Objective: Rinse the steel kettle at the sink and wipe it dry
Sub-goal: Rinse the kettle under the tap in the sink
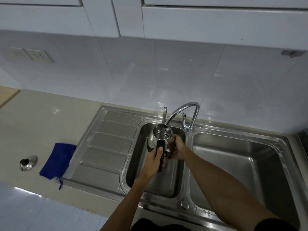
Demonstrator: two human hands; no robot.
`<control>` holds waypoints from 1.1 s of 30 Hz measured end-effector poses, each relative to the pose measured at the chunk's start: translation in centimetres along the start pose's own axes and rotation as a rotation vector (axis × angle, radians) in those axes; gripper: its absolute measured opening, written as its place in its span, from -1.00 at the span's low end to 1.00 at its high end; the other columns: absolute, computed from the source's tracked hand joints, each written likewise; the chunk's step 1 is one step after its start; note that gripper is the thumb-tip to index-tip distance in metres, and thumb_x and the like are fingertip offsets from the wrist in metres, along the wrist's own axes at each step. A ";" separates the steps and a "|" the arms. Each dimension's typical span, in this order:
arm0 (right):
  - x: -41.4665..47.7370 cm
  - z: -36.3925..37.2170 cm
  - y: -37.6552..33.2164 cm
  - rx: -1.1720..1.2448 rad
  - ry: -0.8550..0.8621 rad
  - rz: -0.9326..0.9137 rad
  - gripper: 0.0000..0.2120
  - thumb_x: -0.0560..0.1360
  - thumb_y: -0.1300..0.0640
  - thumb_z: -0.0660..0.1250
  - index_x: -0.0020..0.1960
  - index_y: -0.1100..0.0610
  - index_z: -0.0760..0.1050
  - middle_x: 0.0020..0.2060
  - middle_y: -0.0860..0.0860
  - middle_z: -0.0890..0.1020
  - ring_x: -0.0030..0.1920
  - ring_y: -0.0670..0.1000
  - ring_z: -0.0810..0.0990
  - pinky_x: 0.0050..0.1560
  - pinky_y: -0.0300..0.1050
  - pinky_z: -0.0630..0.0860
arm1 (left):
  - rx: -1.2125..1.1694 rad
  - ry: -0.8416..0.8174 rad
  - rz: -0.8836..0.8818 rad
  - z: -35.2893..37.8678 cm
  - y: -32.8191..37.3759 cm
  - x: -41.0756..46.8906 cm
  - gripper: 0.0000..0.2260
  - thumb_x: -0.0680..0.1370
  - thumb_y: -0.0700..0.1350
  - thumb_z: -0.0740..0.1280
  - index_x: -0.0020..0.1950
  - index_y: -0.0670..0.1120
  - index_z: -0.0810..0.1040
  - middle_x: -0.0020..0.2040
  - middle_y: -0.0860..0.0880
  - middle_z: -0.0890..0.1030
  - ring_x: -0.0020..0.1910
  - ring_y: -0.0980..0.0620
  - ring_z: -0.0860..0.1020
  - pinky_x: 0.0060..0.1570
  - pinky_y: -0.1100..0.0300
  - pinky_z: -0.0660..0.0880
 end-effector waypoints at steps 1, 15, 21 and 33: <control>0.2 -0.1 -0.1 0.007 0.006 -0.004 -0.38 0.55 -0.31 0.08 0.04 0.22 0.58 -0.03 0.22 0.63 -0.01 0.19 0.58 -0.08 0.08 0.52 | 0.001 -0.002 0.001 0.0 0.0 0.0 -0.66 0.71 -0.02 0.12 -0.06 -0.25 0.49 -0.33 -0.17 0.50 -0.39 -0.05 0.47 -0.33 0.12 0.47; 0.1 0.4 -0.3 0.069 -0.025 0.013 -0.42 0.55 -0.29 0.09 -0.12 0.21 0.58 -0.14 0.16 0.61 -0.11 0.14 0.55 -0.06 0.01 0.48 | 0.007 0.002 -0.001 0.0 0.3 0.2 -0.68 0.70 -0.02 0.13 -0.10 -0.19 0.49 -0.36 -0.11 0.49 -0.42 0.00 0.47 -0.35 0.15 0.45; -0.1 0.4 -0.3 0.066 -0.026 0.019 -0.43 0.55 -0.29 0.10 -0.15 0.19 0.55 -0.19 0.14 0.58 -0.16 0.12 0.54 -0.06 0.01 0.48 | 0.002 0.002 -0.001 0.0 0.3 0.2 -0.68 0.70 -0.02 0.13 -0.10 -0.19 0.49 -0.36 -0.11 0.49 -0.41 0.00 0.47 -0.35 0.17 0.46; -0.3 0.6 0.0 0.068 -0.033 0.029 -0.42 0.56 -0.28 0.10 -0.05 0.22 0.59 -0.11 0.18 0.62 -0.08 0.15 0.56 -0.05 0.01 0.49 | 0.014 -0.006 0.003 -0.2 -0.1 0.3 -0.68 0.70 -0.01 0.13 -0.07 -0.21 0.50 -0.34 -0.13 0.49 -0.39 -0.04 0.47 -0.34 0.14 0.47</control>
Point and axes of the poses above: each hand's wrist, its own x-axis towards the middle knuckle, its own z-axis out of the palm, y = z × x, the point moved 10 cm from there along x, towards the middle knuckle
